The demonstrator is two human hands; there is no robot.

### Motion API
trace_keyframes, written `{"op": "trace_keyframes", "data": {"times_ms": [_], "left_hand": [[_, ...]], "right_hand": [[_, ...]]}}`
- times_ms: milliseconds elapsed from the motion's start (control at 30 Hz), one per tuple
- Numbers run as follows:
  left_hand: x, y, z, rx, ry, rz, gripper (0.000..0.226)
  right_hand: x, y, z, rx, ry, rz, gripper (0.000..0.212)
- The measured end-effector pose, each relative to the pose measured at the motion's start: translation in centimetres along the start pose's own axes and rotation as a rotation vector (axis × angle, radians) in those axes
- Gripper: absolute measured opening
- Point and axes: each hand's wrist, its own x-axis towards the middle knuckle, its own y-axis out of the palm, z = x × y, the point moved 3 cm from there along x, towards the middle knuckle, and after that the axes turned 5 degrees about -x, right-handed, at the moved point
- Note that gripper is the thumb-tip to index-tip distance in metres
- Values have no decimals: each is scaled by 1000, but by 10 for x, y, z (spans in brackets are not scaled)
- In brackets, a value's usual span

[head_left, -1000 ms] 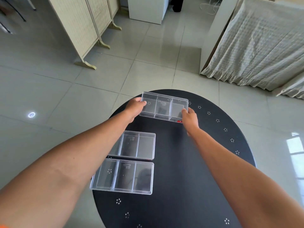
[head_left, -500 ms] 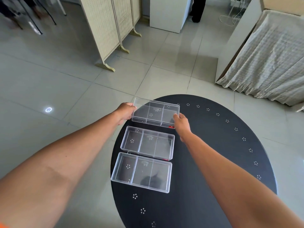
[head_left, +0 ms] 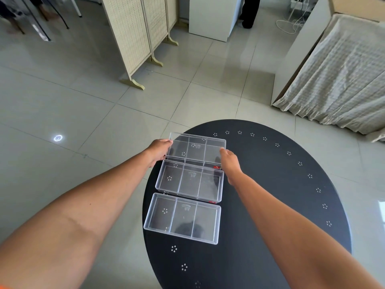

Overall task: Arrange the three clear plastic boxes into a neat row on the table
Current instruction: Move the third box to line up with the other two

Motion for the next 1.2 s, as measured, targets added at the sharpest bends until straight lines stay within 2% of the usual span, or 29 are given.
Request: {"op": "trace_keyframes", "data": {"times_ms": [200, 367, 567, 600, 700, 767, 1200], "left_hand": [[-8, 0, 2, 14, 30, -23, 59], [-16, -1, 17, -27, -4, -5, 73], [-27, 3, 19, -98, -25, 89, 46], [-28, 3, 19, -100, -22, 96, 49], [-29, 4, 19, -95, -17, 77, 77], [-31, 5, 18, -87, -23, 75, 83], [-43, 6, 14, -44, -23, 163, 89]], "right_hand": [[-1, -7, -3, 160, 55, 3, 62], [-11, -7, -5, 298, 73, 75, 58], [-18, -5, -12, 309, 67, 84, 64], [-18, -3, -14, 309, 65, 79, 64], [-20, 1, -15, 305, 61, 74, 67], [-22, 2, -15, 300, 68, 69, 71], [-29, 4, -13, 237, 101, 38, 78]]}}
